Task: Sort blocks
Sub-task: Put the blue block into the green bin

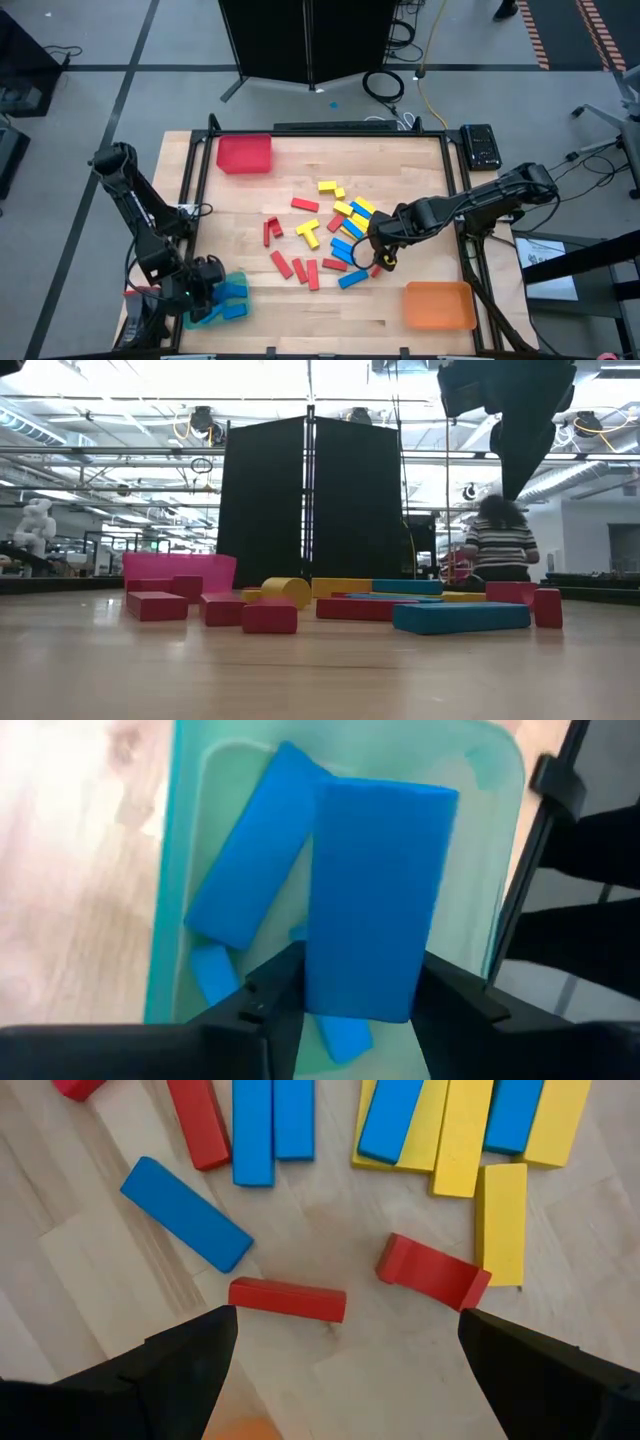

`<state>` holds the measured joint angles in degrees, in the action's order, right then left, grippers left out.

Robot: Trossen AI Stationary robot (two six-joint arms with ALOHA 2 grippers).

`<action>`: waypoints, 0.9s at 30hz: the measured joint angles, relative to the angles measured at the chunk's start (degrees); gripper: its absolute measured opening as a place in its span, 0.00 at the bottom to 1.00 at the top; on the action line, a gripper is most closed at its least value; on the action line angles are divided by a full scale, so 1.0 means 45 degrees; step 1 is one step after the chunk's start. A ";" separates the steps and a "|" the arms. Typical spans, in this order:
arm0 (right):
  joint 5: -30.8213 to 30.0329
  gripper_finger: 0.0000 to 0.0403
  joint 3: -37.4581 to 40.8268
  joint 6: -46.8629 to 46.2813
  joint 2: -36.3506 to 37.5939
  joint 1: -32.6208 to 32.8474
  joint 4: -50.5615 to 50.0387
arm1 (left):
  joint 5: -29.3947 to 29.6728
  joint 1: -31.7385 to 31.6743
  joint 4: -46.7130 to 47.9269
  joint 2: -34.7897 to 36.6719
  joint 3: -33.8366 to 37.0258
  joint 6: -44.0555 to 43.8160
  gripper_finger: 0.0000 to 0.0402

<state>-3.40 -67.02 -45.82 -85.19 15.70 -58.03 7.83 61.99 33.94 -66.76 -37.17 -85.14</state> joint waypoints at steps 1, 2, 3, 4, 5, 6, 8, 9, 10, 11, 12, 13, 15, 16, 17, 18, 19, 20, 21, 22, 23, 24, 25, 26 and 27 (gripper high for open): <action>0.0000 0.94 0.0000 0.0003 0.0000 -0.0005 0.0002 | -0.0136 -0.0021 -0.0083 0.0000 0.0000 0.0019 0.44; 0.0000 0.94 0.0000 0.0048 0.0000 -0.0005 0.0002 | -0.0193 -0.0019 -0.0185 0.0005 0.0000 0.0005 0.47; -0.0013 0.94 0.0000 0.0091 0.0000 -0.0005 0.0002 | -0.0218 -0.0019 -0.0258 0.0023 0.0000 -0.0015 0.50; -0.0064 0.94 0.0000 0.0119 0.0000 -0.0005 -0.0003 | -0.0228 -0.0019 -0.0332 0.0029 0.0000 -0.0020 0.53; -0.0196 0.94 0.0000 0.0131 0.0000 -0.0005 0.0001 | -0.0228 -0.0019 -0.0468 0.0029 0.0000 -0.0020 0.55; -0.0264 0.94 0.0000 0.0089 0.0000 -0.0007 0.0002 | -0.0228 -0.0024 -0.0594 0.0029 0.0000 -0.0048 0.58; -0.0320 0.94 0.0000 -0.0018 0.0000 -0.0129 0.0069 | -0.0281 -0.0093 -0.0582 0.0044 -0.0034 -0.0412 0.63; -0.0461 0.94 0.0000 0.0009 0.0000 -0.0216 0.0264 | -0.0315 -0.0130 -0.0562 0.0058 -0.0088 -0.0540 0.65; -0.0601 0.94 0.0000 0.0180 0.0000 -0.0324 0.0645 | -0.0300 -0.0172 -0.0589 0.0127 -0.0155 -0.0579 0.66; -0.0648 0.94 0.0000 0.0442 0.0000 -0.0480 0.1173 | -0.0171 -0.0224 -0.0614 0.0267 -0.0219 -0.0581 0.68; -0.0642 0.94 0.0000 0.0785 0.0000 -0.0669 0.1843 | 0.0137 -0.0308 -0.0609 0.0437 -0.0276 -0.0541 0.68; -0.0630 0.94 0.0000 0.1150 0.0000 -0.0881 0.2609 | 0.0482 -0.0421 -0.0605 0.0633 -0.0296 -0.0431 0.68; -0.0615 0.94 -0.0009 0.1802 0.0000 -0.1354 0.4035 | 0.1076 -0.0713 -0.0410 0.1187 -0.0296 -0.0256 0.69; -0.0650 0.94 -0.0023 0.2089 0.0000 -0.1618 0.4460 | 0.1365 -0.0859 -0.0255 0.1518 -0.0296 -0.0239 0.69; -0.0783 0.94 -0.0032 0.2309 0.0000 -0.1902 0.4582 | 0.1650 -0.1027 -0.0136 0.1891 -0.0296 -0.0245 0.69; -0.0935 0.94 -0.0034 0.2413 0.0000 -0.2209 0.4409 | 0.1913 -0.1183 -0.0069 0.2262 -0.0296 -0.0236 0.69; -0.0959 0.94 -0.0034 0.2438 0.0000 -0.2523 0.4032 | 0.2205 -0.1315 -0.0010 0.2653 -0.0296 -0.0216 0.69; -0.0908 0.94 -0.0028 0.2424 0.0000 -0.2834 0.3563 | 0.2546 -0.1444 -0.0002 0.3069 -0.0296 -0.0190 0.69; -0.0808 0.94 -0.0019 0.2330 0.0000 -0.3088 0.3168 | 0.2936 -0.1548 -0.0043 0.3435 -0.0296 -0.0064 0.69; -0.0752 0.94 -0.0019 0.2231 0.0000 -0.3235 0.2913 | 0.3361 -0.1648 -0.0090 0.3785 -0.0296 0.0064 0.69; -0.0681 0.94 -0.0019 0.2200 0.0000 -0.3310 0.2775 | 0.3810 -0.1733 -0.0111 0.4107 -0.0296 0.0244 0.69; -0.0625 0.94 -0.0019 0.2215 -0.0072 -0.3292 0.2744 | 0.4286 -0.1800 -0.0104 0.4411 -0.0296 0.0461 0.69; -0.0589 0.94 -0.0024 0.2252 -0.0199 -0.3229 0.2757 | 0.4780 -0.1865 -0.0107 0.4679 -0.0296 0.0732 0.69; -0.0612 0.94 -0.0024 0.2357 -0.0356 -0.3176 0.2750 | 0.5247 -0.1938 -0.0121 0.4904 -0.0296 0.0994 0.69; -0.0739 0.94 -0.0024 0.2517 -0.0610 -0.3131 0.2746 | 0.5694 -0.2011 -0.0124 0.5092 -0.0296 0.1220 0.69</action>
<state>-6.72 -67.13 -34.50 -87.93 1.62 -45.67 33.46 52.95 33.39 -43.85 -38.50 -79.65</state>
